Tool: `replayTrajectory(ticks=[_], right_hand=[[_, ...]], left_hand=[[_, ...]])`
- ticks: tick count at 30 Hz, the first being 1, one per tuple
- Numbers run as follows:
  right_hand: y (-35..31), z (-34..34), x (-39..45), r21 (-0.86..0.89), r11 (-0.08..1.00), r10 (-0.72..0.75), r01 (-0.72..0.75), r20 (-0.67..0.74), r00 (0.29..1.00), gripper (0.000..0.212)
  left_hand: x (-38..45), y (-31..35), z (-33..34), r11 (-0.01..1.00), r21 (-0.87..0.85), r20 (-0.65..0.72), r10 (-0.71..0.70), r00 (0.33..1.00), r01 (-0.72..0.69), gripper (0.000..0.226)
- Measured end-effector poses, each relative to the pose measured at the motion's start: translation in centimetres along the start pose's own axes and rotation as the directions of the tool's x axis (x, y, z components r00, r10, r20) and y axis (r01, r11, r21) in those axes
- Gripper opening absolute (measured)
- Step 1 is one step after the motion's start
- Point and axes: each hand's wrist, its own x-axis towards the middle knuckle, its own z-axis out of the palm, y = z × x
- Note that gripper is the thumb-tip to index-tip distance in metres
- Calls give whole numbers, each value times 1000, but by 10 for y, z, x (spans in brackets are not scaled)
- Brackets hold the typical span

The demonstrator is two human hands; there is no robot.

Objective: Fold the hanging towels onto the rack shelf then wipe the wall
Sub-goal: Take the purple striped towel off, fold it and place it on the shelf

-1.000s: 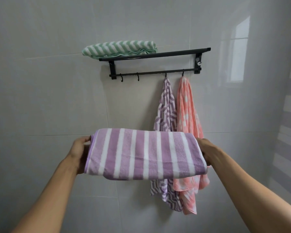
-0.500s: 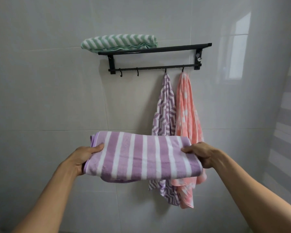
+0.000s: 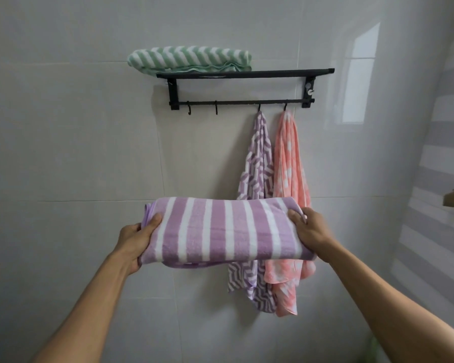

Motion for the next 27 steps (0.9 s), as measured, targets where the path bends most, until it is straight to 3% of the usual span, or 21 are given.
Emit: replayTrajectory(ticks=[2,4,7,10,12,16,19,21,22,25,27], right_hand=[[-2,0,-7,93,996,20,-14,-63,998,42],[-3,-2,-13,164,986,48,-32,-93,994,41],[0,-18,-16,192,981,47,-29,-92,995,23],[-1,-43,-23,227,974,22,-9,-56,998,5],[0,-58,-27,216,976,5,4,-38,999,14],[5,-95,-35,257,966,10,8,-71,997,43],[3,-127,-38,383,921,102,-74,-53,993,35],[3,-153,-43,453,878,142,-156,65,988,15],[5,-171,-47,461,871,132,-168,109,985,16],[18,-209,-50,510,855,65,-92,71,995,43],[22,-228,-52,526,850,10,-16,14,1000,45]], left_hand=[[6,3,-2,997,-50,60,-50,997,54,66],[7,10,-1,982,-113,278,-116,953,152,81],[-3,20,10,962,-148,453,-140,881,229,57],[-15,24,21,970,-85,428,-172,887,229,32],[-22,29,30,977,-114,372,-126,920,180,31],[-48,49,61,983,-178,262,11,965,37,40],[-68,68,86,986,-165,242,64,968,-24,46],[-90,83,108,988,-154,326,66,943,-16,42],[-105,90,122,988,-151,376,79,923,-23,42],[-133,104,153,969,-232,358,168,918,-87,59],[-144,109,166,947,-299,276,202,940,-116,77]])
